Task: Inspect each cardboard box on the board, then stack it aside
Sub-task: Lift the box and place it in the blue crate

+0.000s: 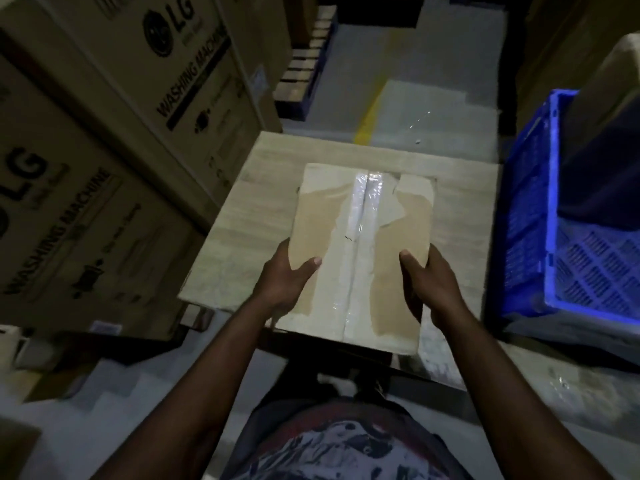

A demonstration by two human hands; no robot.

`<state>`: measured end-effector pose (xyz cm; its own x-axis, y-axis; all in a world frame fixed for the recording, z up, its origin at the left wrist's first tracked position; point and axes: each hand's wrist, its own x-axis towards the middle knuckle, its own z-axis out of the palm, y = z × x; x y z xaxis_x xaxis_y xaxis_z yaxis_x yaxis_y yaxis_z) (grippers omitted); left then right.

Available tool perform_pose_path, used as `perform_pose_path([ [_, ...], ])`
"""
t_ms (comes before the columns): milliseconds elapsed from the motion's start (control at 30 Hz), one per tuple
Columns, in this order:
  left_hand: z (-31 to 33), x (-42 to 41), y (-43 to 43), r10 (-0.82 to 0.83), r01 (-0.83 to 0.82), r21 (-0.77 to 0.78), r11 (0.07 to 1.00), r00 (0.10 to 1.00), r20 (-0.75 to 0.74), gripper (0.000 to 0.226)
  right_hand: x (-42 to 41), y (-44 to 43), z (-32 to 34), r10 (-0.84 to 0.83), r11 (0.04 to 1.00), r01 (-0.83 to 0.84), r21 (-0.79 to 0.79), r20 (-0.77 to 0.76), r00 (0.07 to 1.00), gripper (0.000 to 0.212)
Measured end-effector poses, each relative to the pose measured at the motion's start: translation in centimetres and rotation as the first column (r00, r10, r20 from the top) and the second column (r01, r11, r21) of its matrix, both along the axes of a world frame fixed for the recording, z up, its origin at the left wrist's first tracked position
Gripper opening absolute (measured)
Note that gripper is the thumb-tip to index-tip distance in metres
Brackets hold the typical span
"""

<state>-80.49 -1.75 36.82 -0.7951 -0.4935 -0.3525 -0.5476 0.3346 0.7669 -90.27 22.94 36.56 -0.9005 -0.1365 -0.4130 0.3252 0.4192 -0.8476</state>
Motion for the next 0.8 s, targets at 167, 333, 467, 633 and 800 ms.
perform_pose_path([
  [167, 2.7, 3.0, 1.4, 0.009, -0.011, -0.094, 0.996, 1.0, -0.014, 0.068, 1.9, 1.8, 2.8, 0.073, 0.992, -0.086, -0.095, -0.128, 0.989, 0.041],
  [333, 5.6, 5.5, 3.5, -0.018, -0.004, -0.218, 0.976, 0.995, -0.098, 0.073, 5.3, 4.2, 4.9, 0.065, 0.981, -0.098, -0.169, -0.19, 0.98, 0.042],
  [467, 8.2, 7.9, 4.8, -0.077, 0.036, -0.266, 0.963, 0.986, -0.147, 0.076, 8.6, 7.0, 6.7, 0.072, 0.979, -0.106, -0.174, -0.192, 0.979, 0.039],
  [633, 10.5, 10.4, 8.1, -0.12, 0.055, -0.249, 0.967, 0.959, -0.257, 0.073, 12.6, 10.7, 9.3, -0.022, 0.983, -0.028, -0.184, -0.265, 0.964, 0.032],
  [800, 12.2, 11.8, 13.0, -0.147, 0.072, -0.219, 0.973, 0.926, -0.349, 0.073, 14.5, 15.3, 12.7, -0.102, 0.984, 0.042, -0.175, -0.347, 0.933, 0.028],
])
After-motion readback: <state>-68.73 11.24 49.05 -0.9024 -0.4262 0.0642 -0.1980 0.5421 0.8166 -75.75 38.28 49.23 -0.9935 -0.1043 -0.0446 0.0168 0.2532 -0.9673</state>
